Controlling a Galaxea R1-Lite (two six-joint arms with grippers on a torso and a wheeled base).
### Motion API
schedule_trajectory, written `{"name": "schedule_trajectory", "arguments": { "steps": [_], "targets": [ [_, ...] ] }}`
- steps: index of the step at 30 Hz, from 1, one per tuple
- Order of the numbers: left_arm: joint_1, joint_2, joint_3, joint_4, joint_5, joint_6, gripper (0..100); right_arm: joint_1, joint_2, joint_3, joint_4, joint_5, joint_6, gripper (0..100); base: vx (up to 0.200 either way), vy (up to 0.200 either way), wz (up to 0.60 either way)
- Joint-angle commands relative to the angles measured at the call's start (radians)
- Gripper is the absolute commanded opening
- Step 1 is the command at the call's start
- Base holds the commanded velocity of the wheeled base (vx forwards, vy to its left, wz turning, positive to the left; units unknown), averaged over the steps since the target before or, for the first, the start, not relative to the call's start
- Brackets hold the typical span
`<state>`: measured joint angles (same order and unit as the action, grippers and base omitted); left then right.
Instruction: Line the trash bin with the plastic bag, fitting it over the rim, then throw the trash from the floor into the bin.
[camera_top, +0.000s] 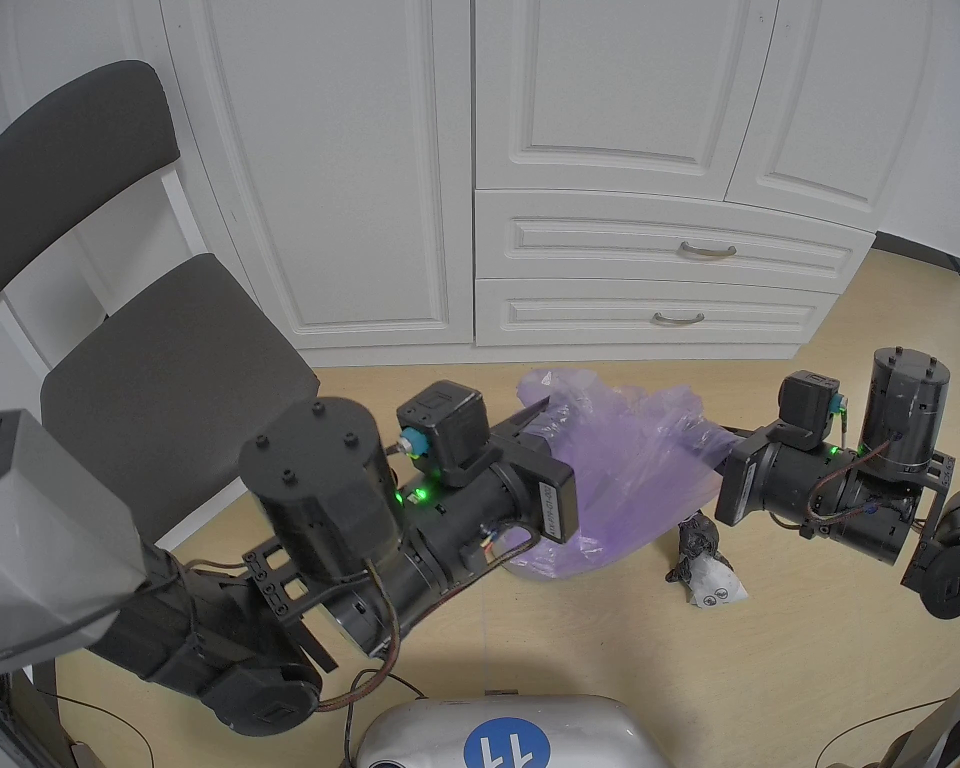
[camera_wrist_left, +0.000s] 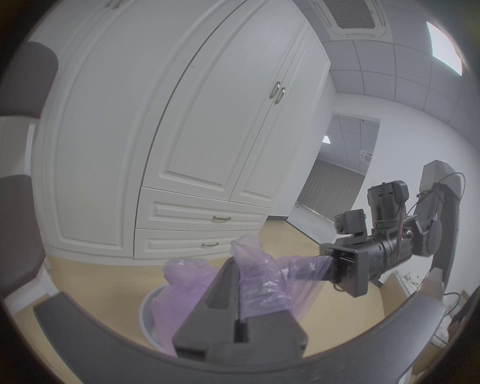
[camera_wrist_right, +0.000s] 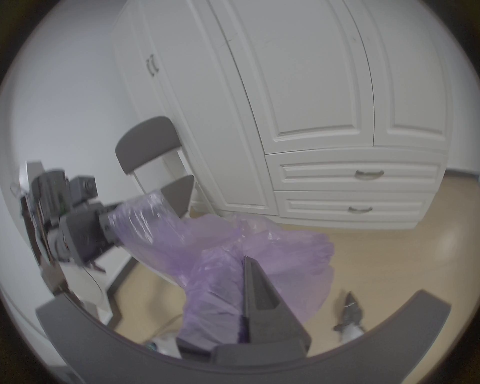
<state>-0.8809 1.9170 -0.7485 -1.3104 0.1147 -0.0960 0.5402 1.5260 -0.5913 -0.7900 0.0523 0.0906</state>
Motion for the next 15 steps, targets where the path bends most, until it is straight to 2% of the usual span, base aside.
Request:
{"name": "schedule_trajectory", "arguments": {
  "steps": [1, 6, 12, 15],
  "targets": [
    [-0.033, 0.066, 0.034, -0.067, 0.051, -0.036, 0, 0.05, 0.155, 0.028, -0.137, 0.009, 0.149, 0, 0.0, 0.0, 0.0],
    [-0.027, 0.171, 0.003, -0.127, 0.048, -0.134, 0, 0.035, 0.295, 0.024, -0.321, 0.007, 0.172, 0, 0.0, 0.0, 0.0],
    [0.037, 0.303, -0.111, -0.179, 0.046, -0.146, 0, 0.004, 0.422, -0.007, -0.428, 0.007, 0.178, 0, 0.0, 0.0, 0.0],
    [0.059, 0.361, -0.169, -0.179, 0.046, -0.186, 0, -0.025, 0.47, -0.024, -0.471, 0.011, 0.179, 0, 0.0, 0.0, 0.0]
  ]
}}
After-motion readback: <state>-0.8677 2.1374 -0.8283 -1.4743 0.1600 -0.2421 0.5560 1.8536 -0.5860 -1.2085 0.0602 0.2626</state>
